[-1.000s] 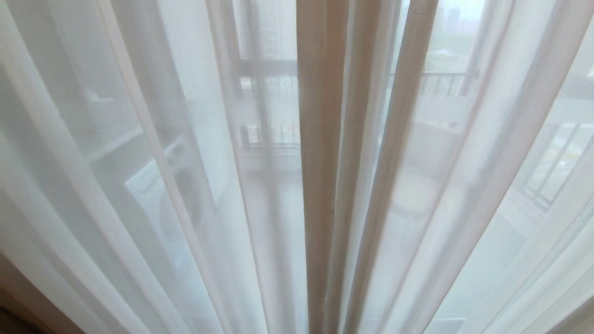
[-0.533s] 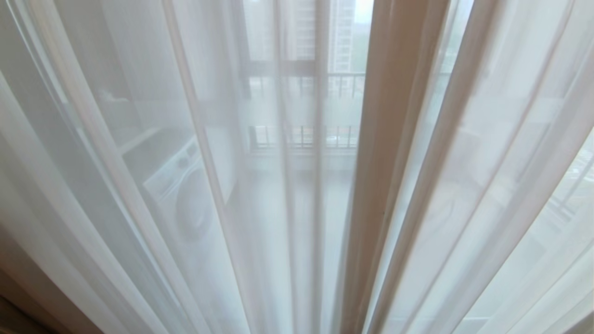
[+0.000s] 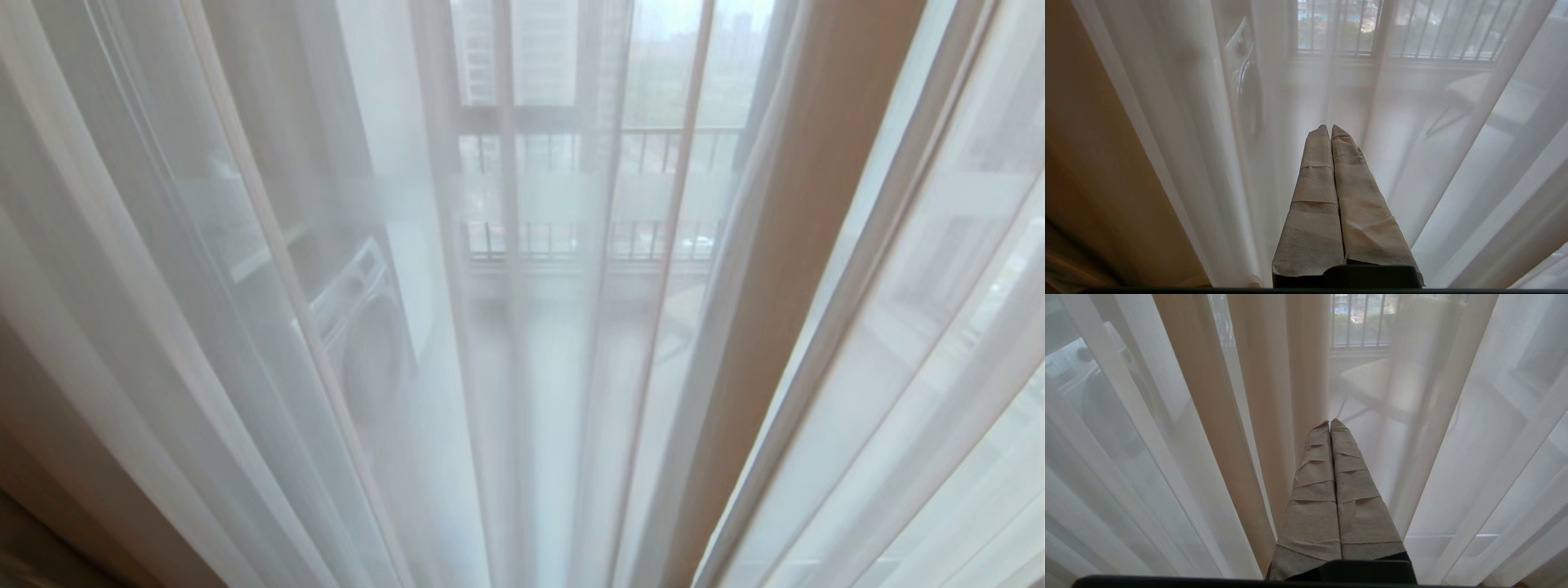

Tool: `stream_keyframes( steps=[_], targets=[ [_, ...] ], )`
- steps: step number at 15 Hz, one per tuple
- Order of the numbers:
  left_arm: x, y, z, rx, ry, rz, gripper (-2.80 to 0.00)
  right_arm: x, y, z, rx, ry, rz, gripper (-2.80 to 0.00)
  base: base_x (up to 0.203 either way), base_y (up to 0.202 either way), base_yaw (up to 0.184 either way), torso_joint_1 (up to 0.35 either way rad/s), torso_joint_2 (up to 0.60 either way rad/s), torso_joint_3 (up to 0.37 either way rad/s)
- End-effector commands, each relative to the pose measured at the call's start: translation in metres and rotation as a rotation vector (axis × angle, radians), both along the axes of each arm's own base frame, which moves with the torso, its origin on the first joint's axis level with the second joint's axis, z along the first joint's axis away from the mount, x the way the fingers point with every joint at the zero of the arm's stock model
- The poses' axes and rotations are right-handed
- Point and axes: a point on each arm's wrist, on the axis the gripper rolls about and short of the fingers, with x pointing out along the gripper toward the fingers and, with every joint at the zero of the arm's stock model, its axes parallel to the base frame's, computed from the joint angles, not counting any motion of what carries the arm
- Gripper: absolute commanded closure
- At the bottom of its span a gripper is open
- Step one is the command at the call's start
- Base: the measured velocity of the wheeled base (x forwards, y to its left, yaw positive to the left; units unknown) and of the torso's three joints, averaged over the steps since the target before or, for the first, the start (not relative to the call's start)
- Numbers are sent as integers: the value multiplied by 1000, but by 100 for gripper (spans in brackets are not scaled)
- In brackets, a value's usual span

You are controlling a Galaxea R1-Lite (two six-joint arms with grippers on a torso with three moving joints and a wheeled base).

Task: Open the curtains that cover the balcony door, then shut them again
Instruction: Close the outer curtains on both sides

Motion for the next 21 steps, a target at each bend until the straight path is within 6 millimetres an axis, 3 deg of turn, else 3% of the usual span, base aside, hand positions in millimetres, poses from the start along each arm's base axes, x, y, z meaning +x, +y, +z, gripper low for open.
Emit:
stream_keyframes(
  steps=[1,21],
  targets=[
    [0,0,0,0,-1,1,0,0,0,0,1,0,0,0,0,196,10,-2,0,2],
    [0,0,0,-2,-1,2,0,0,0,0,2,0,0,0,0,192,1,2,2,3]
  ],
)
